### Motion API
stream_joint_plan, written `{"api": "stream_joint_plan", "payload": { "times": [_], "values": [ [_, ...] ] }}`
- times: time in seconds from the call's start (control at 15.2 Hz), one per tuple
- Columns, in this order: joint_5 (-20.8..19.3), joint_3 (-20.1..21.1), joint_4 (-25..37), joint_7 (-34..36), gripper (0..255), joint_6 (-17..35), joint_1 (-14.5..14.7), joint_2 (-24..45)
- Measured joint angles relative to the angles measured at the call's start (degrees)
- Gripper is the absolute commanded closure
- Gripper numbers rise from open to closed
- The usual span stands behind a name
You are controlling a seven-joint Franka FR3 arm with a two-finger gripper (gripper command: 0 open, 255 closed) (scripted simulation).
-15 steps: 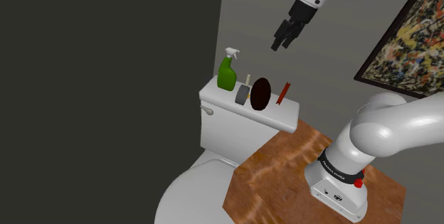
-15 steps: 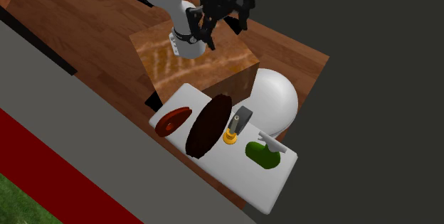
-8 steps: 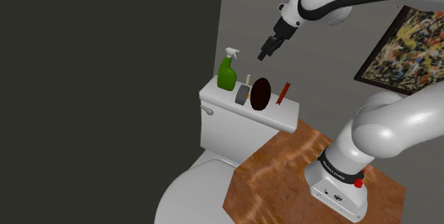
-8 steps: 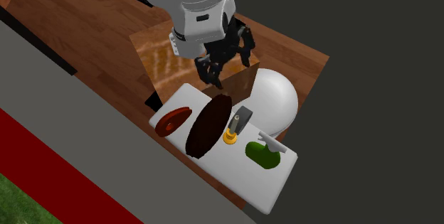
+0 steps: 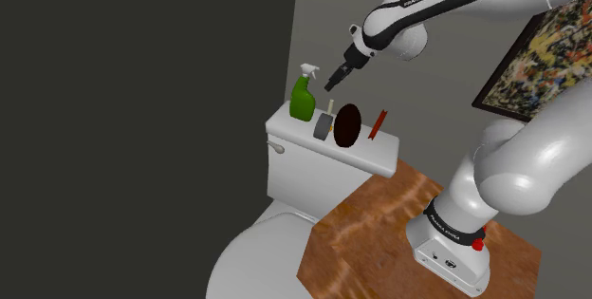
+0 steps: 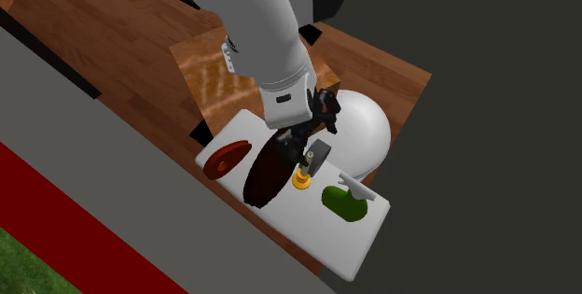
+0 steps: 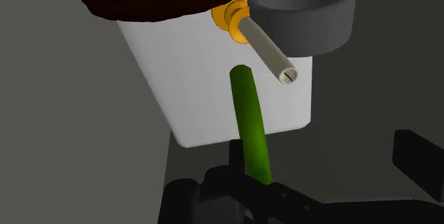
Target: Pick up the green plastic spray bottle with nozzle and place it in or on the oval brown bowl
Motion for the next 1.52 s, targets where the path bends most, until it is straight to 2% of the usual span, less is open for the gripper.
{"api": "stream_joint_plan", "payload": {
  "times": [0.2,0.33,0.46,0.53,0.92,1.32,1.39,1.52],
  "values": [
    [11.52,-5.53,3.95,-12.72,0,4.83,6.42,8.48],
    [21.41,-7.86,7.41,-22.45,0,6.13,9.61,14.21],
    [28.73,-8.13,9.5,-29.47,0,6.55,10.41,17.78],
    [30.85,-7.96,10.29,-31.19,0,6.59,10.49,19.04],
    [40.36,-6.15,13.48,-38.28,0,7.05,9.98,25.18],
    [41.52,-5.82,14.0,-39.07,0,7.07,9.82,26.03],
    [41.54,-5.82,14.01,-39.08,255,7.07,9.82,26.05],
    [41.55,-5.81,14.02,-39.09,255,7.07,9.81,26.06]
  ]
}}
